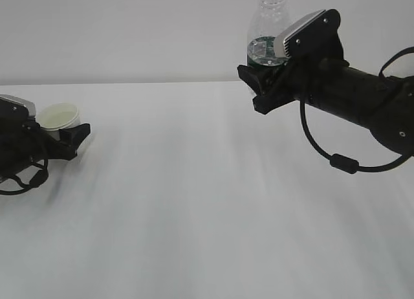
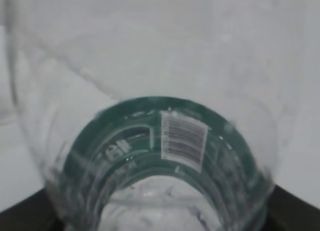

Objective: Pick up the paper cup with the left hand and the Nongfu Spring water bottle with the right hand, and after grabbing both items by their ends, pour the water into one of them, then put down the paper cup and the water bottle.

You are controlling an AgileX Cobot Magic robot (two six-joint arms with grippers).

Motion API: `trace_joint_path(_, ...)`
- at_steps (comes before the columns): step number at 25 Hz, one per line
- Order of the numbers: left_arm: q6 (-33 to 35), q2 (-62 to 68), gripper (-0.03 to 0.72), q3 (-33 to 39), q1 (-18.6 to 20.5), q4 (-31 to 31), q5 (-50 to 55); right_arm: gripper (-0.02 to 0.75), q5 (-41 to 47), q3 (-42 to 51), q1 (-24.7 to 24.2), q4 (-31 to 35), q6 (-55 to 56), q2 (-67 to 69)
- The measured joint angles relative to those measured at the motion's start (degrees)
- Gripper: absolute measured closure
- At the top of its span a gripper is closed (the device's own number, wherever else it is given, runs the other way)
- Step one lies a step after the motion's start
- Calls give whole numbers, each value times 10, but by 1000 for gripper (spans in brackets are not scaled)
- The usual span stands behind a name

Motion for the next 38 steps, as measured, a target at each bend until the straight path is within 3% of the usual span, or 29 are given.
trace_joint_path(38, -3, 0, 49, 0, 0, 15, -1, 256, 0, 0, 0, 0, -3, 0)
